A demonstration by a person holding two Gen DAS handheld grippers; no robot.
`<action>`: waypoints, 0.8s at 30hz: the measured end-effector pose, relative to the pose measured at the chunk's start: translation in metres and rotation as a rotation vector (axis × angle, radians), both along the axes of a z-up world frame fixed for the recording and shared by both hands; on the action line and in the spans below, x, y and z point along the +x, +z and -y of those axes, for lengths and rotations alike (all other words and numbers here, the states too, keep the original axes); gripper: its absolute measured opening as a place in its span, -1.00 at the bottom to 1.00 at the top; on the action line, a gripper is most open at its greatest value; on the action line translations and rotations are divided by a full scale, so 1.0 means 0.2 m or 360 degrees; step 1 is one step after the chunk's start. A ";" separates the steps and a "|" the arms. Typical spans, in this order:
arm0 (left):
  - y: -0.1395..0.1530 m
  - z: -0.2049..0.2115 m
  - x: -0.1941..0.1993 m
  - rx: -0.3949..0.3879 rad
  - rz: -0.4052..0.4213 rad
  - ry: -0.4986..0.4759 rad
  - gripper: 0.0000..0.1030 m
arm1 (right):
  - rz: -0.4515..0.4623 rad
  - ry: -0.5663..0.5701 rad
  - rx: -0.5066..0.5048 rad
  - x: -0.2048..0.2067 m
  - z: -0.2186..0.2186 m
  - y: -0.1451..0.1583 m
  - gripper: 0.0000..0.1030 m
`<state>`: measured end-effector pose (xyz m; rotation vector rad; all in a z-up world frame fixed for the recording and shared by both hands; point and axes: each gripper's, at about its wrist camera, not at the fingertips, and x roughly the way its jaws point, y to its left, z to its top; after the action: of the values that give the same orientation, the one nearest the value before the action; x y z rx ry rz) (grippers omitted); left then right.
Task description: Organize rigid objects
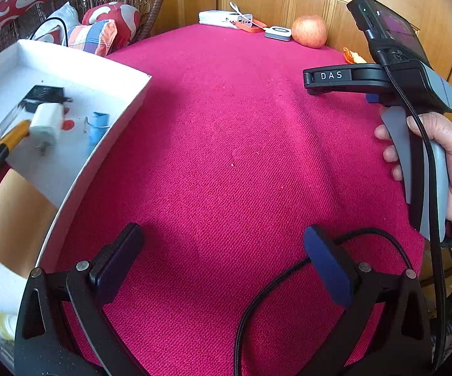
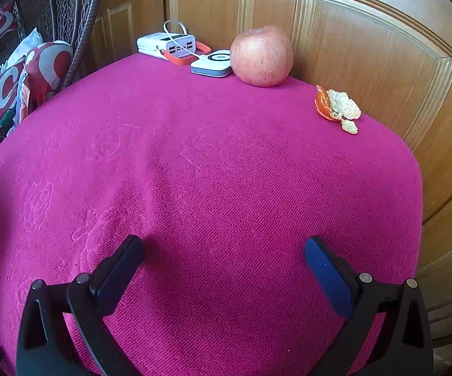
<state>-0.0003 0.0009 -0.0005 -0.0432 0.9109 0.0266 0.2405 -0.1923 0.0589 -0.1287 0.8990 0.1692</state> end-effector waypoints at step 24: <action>-0.01 0.01 -0.01 0.0005 0.0000 -0.0001 1.00 | -0.0002 0.0002 0.0001 0.01 0.00 -0.01 1.00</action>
<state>-0.0030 -0.0019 -0.0026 -0.0404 0.9109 0.0276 0.2416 -0.1933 0.0578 -0.1288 0.9003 0.1707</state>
